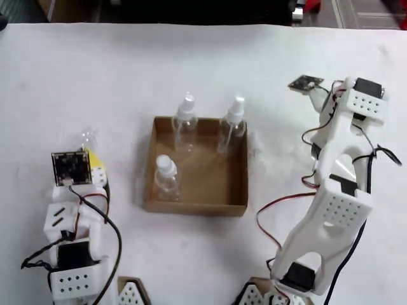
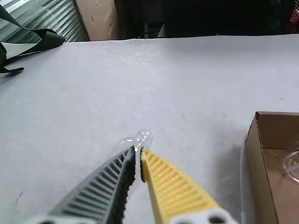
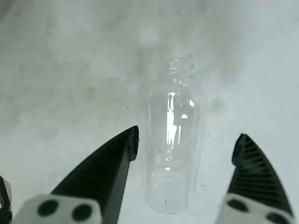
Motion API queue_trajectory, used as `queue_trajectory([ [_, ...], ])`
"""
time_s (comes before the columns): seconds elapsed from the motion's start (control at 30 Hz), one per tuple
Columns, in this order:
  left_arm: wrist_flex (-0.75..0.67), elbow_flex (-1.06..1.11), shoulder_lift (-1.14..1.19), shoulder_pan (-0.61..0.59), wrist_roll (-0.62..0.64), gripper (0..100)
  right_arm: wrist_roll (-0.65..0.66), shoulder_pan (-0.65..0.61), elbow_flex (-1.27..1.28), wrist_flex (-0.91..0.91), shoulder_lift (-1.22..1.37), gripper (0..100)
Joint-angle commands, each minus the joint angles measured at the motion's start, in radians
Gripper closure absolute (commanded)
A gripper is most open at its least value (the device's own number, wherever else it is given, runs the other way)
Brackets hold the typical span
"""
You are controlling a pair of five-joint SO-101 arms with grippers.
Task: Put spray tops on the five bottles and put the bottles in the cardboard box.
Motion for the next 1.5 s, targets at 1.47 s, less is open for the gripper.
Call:
queue_trajectory([
  [1.47, 0.006, -0.021, -0.019, 0.008, -0.009, 97, -0.141, -0.122, -0.044, -0.142, 0.070, 87.2],
])
